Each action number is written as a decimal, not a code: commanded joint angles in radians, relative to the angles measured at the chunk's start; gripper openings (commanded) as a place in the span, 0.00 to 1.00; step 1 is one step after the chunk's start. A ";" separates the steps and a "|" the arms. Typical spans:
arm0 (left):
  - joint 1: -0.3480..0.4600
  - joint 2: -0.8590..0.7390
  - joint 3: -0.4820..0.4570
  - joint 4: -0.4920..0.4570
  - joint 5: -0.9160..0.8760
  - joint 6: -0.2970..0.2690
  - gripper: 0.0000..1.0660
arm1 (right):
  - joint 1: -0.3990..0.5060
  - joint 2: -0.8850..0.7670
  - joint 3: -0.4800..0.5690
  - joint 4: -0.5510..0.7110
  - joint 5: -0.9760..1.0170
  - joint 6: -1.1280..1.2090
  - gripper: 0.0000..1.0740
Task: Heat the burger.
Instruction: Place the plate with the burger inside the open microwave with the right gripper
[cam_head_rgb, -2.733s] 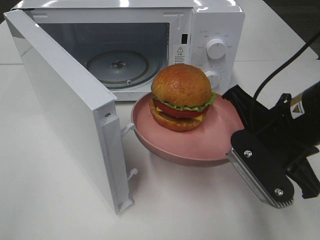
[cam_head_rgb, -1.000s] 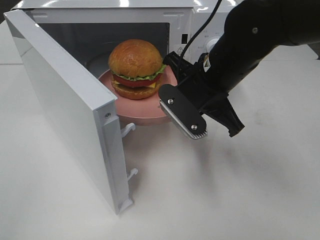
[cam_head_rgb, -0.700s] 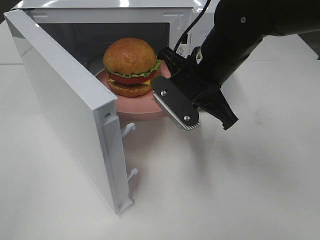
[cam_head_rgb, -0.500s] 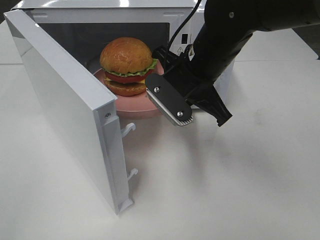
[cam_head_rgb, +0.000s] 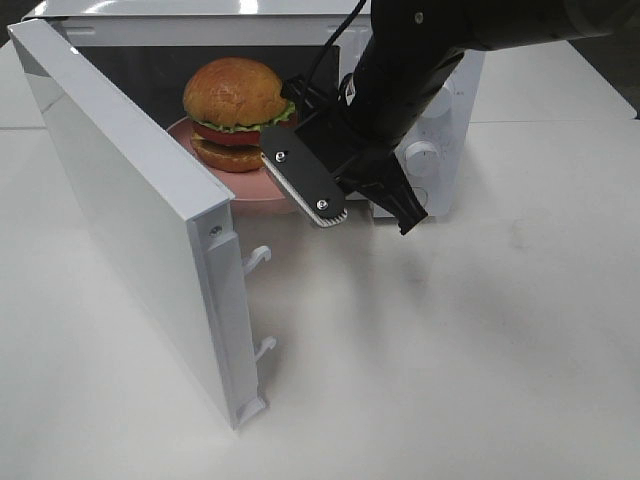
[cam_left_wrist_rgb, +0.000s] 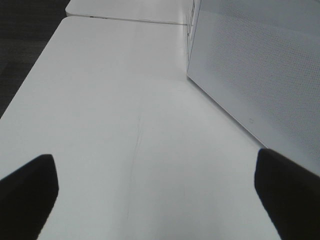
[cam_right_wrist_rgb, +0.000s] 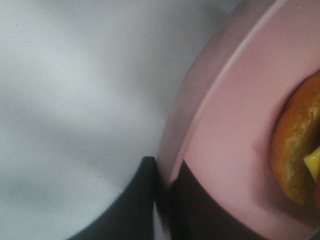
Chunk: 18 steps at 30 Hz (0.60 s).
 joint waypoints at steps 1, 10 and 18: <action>0.001 -0.022 0.002 0.003 -0.008 0.001 0.94 | -0.003 0.004 -0.041 -0.013 -0.050 0.027 0.00; 0.001 -0.022 0.002 0.003 -0.008 0.001 0.94 | -0.003 0.069 -0.118 -0.013 -0.054 0.066 0.00; 0.001 -0.022 0.002 0.003 -0.008 0.001 0.94 | -0.003 0.122 -0.189 -0.040 -0.057 0.131 0.00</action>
